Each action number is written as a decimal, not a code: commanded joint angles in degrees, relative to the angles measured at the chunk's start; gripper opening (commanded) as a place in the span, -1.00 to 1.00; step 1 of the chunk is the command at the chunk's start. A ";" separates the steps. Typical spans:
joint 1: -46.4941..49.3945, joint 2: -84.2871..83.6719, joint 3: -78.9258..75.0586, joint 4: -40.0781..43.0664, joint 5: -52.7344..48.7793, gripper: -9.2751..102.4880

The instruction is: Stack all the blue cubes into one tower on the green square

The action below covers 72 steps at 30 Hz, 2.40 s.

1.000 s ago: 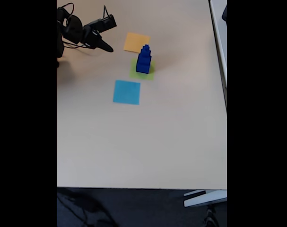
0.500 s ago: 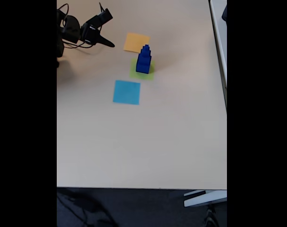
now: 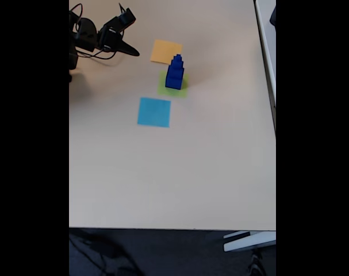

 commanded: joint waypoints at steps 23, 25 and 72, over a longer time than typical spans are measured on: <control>-1.58 3.69 0.53 12.74 -27.07 -0.84; -1.58 4.92 0.53 15.03 -27.07 -0.84; -3.16 12.66 0.53 29.27 -30.23 -0.83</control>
